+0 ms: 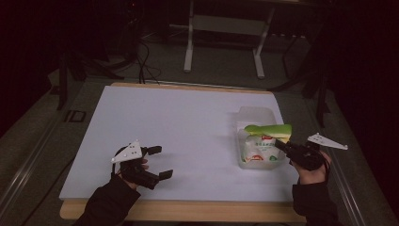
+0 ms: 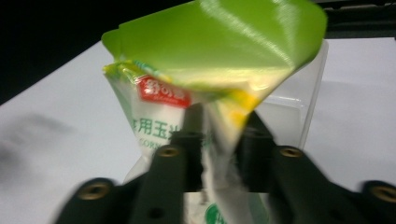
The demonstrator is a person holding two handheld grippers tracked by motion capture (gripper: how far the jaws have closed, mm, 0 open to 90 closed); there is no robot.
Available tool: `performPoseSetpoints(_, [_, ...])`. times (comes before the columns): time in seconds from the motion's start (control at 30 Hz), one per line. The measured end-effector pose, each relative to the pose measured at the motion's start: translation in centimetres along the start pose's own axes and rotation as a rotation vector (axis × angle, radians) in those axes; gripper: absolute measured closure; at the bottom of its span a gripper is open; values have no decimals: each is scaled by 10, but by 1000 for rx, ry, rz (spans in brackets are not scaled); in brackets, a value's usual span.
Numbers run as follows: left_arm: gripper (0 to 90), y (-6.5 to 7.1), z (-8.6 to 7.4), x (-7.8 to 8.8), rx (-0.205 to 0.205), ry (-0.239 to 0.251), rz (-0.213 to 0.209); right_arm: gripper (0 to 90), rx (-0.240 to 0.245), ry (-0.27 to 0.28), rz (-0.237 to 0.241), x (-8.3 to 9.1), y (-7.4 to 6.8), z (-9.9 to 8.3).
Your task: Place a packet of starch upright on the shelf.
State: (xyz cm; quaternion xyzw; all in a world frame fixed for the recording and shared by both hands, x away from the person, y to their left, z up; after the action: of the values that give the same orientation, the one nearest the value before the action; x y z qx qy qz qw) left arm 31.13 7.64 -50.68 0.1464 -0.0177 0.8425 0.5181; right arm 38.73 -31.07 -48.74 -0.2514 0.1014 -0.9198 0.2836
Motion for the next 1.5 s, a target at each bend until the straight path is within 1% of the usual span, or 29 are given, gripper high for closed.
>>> performPoseSetpoints(0.03, [10,0,0,0,2,2,1,572,7,3,-5,2,-2,1])
performPoseSetpoints(0.13, [10,-1,-1,0,0,1,3,387,53,58,-48,11,-5,7])
performPoseSetpoints(0.17, [10,0,-2,0,1,0,0,343,69,74,-70,15,-6,10])
performPoseSetpoints(0.2, [10,0,-2,-1,0,-2,0,325,75,86,-84,20,-6,13])
performPoseSetpoints(0.23, [10,0,-2,-1,0,-2,0,285,75,97,-84,24,-8,16])
performPoseSetpoints(0.27, [10,0,-3,-1,-1,-3,-3,214,84,118,-82,29,-11,22])
performPoseSetpoints(0.3, [10,0,-3,-1,-1,-3,-3,161,95,123,-76,31,-15,25])
performPoseSetpoints(0.37, [10,0,-3,-1,-3,-3,-2,136,103,132,-45,34,-24,30])
performPoseSetpoints(0.4, [10,0,-3,-1,-3,-3,-2,136,103,132,-45,34,-24,30])
performPoseSetpoints(0.43, [10,0,-2,0,-4,0,0,111,114,153,-9,35,-37,36])
performPoseSetpoints(0.47, [10,0,-2,0,-4,0,0,111,114,153,-9,35,-37,36])
performPoseSetpoints(0.5, [10,0,-2,1,-5,1,1,111,123,154,-2,34,-42,37])
performPoseSetpoints(0.53, [10,0,-2,1,-5,3,3,111,143,152,39,29,-57,39])
performPoseSetpoints(0.57, [10,0,-2,1,-5,3,3,111,151,152,43,27,-60,40])
performPoseSetpoints(0.63, [10,0,-2,2,-4,3,1,111,178,149,58,21,-71,40])
performPoseSetpoints(0.77, [10,1,-3,2,-11,-1,4,112,219,138,109,9,-95,40])
performPoseSetpoints(0.87, [10,2,-4,2,-18,-6,4,124,230,116,155,-3,-113,36])
performPoseSetpoints(0.97, [10,3,-4,2,-21,-9,1,131,241,101,190,-13,-125,32])
performPoseSetpoints(1.0, [10,3,-4,3,-23,-7,1,132,251,92,197,-17,-129,30])
performPoseSetpoints(1.03, [10,3,-4,3,-23,-7,1,132,251,92,197,-17,-129,30])
performPoseSetpoints(1.07, [10,3,-4,3,-24,-6,2,131,261,75,217,-24,-137,26])
performPoseSetpoints(1.13, [10,3,-4,4,-22,-2,4,132,265,65,231,-28,-141,23])
performPoseSetpoints(1.2, [10,3,-4,5,-25,-3,5,132,262,63,260,-31,-148,19])
performPoseSetpoints(1.27, [10,4,-4,5,-25,-2,4,132,265,61,264,-31,-149,18])
performPoseSetpoints(1.3, [10,4,-4,6,-26,-2,3,132,268,61,271,-32,-151,16])
performPoseSetpoints(1.33, [10,5,-4,6,-30,-3,3,131,270,51,293,-34,-156,11])
performPoseSetpoints(1.4, [10,5,-4,6,-32,-4,2,131,272,48,295,-34,-157,10])
performPoseSetpoints(1.43, [10,6,-4,6,-32,-6,1,131,267,35,315,-36,-161,5])
performPoseSetpoints(1.5, [10,6,-5,6,-34,-8,2,131,272,26,327,-37,-165,0])
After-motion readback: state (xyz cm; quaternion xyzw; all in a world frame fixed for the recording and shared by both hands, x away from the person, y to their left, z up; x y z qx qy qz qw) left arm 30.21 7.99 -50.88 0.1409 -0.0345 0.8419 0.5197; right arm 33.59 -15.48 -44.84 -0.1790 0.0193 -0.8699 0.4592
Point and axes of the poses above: each handheld gripper's, and its own axes: x roughly backward along the jaws, z roughly out of its top, y roughly to its right, the point moved 10 cm from there along -x, roughly forward along the jaws, and after that the axes turned 5 degrees about -x, right-handed, at the moved point
